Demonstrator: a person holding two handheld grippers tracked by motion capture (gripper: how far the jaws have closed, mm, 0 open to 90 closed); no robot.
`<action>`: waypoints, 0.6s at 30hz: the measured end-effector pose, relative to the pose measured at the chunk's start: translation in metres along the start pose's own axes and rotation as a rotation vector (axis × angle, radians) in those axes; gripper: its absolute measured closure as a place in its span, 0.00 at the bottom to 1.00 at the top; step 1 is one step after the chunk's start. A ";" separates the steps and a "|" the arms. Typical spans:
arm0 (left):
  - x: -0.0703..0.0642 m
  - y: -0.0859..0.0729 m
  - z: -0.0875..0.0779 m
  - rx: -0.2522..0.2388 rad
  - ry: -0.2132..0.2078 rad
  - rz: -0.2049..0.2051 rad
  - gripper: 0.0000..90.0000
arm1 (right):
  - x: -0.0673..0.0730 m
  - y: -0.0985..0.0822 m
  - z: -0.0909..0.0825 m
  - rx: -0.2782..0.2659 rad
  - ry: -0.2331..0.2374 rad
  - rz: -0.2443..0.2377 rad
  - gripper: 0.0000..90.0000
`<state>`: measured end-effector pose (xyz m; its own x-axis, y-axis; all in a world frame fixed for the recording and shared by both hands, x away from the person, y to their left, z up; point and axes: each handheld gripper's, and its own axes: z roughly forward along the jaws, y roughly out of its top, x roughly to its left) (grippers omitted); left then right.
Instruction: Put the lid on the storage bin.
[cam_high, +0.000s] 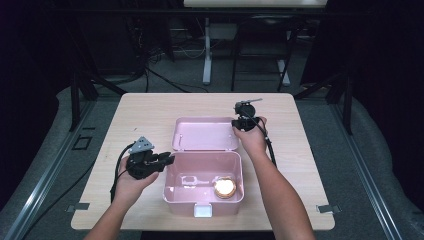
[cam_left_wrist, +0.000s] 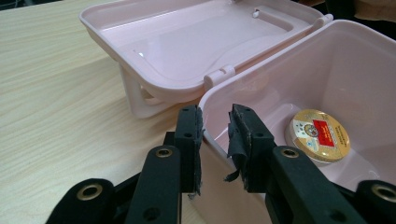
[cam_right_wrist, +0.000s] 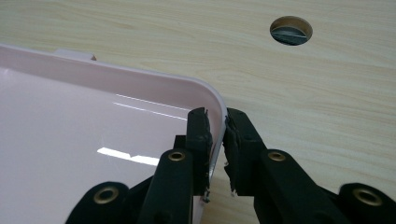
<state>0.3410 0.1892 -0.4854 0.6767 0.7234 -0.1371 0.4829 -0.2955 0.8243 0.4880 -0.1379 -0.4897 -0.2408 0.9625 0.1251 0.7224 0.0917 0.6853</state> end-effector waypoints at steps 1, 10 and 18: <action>0.000 0.000 0.000 0.001 0.001 0.004 0.81 | 0.000 0.000 0.000 -0.005 -0.003 0.001 0.90; -0.001 0.000 0.001 -0.009 0.007 -0.002 0.82 | 0.003 0.003 -0.004 -0.024 -0.019 0.006 0.91; -0.001 0.000 0.001 -0.010 0.007 -0.003 0.82 | 0.005 0.004 -0.008 -0.045 -0.030 -0.006 0.92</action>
<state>0.3411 0.1879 -0.4863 0.6714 0.7286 -0.1357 0.4791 -0.2870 0.8295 0.4839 -0.1347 -0.4805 -0.2250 0.9693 0.0993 0.6911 0.0869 0.7175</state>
